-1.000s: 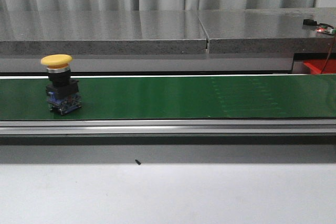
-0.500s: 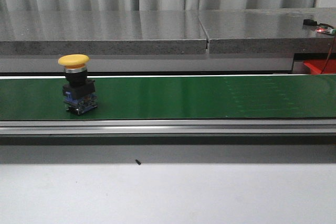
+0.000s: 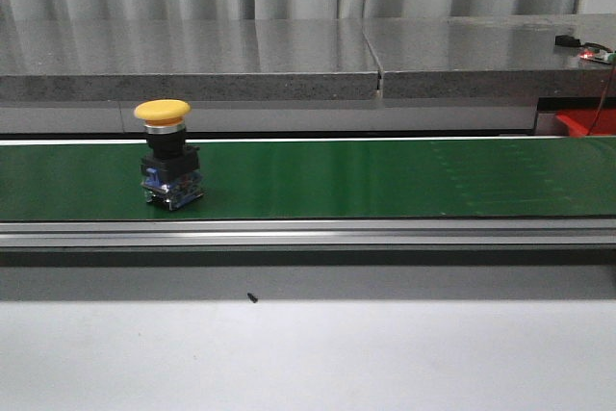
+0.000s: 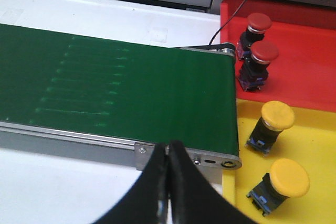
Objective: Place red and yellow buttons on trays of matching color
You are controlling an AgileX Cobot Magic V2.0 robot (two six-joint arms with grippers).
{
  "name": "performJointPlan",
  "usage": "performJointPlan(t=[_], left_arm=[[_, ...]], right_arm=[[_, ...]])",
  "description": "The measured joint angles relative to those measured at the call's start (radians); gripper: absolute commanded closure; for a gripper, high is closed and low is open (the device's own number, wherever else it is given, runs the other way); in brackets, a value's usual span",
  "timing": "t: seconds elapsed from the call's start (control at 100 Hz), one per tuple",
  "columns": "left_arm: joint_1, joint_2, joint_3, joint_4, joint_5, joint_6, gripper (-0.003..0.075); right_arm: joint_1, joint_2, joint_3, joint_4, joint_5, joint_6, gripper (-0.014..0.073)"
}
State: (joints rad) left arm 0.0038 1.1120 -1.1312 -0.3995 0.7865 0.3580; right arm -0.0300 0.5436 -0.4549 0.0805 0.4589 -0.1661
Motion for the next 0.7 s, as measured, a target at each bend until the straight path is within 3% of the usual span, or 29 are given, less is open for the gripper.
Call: performJointPlan(t=[0.24, 0.7], left_arm=[[-0.005, -0.184, 0.169, 0.210, -0.084, -0.223, 0.0738], [-0.080, -0.556, 0.488, 0.330, -0.203, -0.341, 0.0738]], right_arm=[[0.000, 0.000, 0.000, 0.000, 0.000, 0.000, 0.0661], [0.000, 0.000, 0.000, 0.000, 0.000, 0.000, 0.0661]])
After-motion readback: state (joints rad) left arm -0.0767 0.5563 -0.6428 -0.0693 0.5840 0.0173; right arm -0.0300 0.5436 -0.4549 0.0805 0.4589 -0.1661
